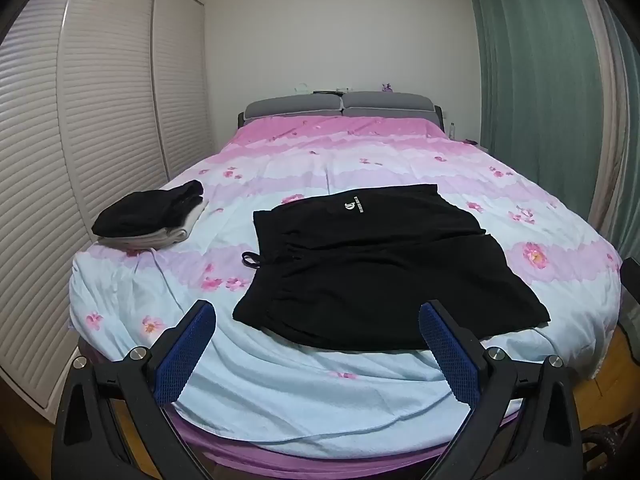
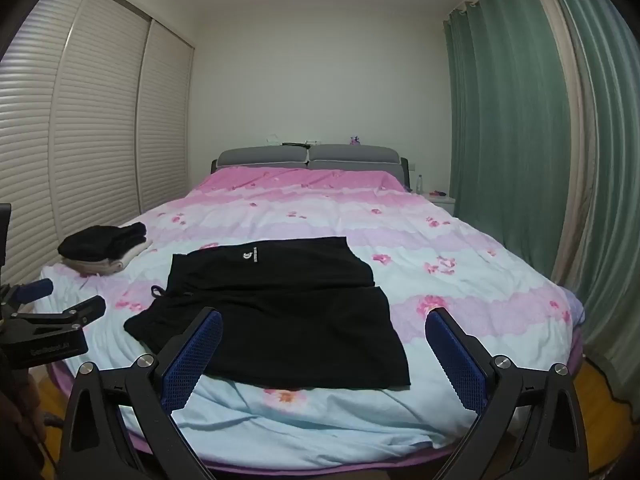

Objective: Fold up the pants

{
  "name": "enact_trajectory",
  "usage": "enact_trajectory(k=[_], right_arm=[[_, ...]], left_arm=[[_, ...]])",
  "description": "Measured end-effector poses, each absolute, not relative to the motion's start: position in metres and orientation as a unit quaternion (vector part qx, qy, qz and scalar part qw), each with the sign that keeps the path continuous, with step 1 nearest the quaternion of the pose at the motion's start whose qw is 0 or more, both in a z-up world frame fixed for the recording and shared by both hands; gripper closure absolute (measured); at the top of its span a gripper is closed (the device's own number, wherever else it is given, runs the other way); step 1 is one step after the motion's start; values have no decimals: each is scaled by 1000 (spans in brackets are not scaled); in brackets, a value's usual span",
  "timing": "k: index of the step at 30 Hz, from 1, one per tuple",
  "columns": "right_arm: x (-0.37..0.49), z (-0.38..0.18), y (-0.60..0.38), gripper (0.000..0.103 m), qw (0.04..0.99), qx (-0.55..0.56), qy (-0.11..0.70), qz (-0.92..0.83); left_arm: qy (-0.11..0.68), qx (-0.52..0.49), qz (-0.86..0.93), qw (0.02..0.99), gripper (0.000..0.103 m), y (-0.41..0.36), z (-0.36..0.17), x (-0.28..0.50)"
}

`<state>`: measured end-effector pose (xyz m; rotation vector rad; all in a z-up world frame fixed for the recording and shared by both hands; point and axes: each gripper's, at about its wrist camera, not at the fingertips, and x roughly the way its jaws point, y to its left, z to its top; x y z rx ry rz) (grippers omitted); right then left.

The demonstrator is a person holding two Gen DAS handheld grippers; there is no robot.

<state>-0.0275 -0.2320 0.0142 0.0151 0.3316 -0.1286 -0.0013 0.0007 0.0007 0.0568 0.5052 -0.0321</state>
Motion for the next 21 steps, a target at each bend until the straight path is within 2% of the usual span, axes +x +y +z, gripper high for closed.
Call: enact_trajectory(k=[21], right_arm=[[-27,14,-232,0,984,7,163,-64]], left_arm=[[254,24,-20,967,0,3,2,0]])
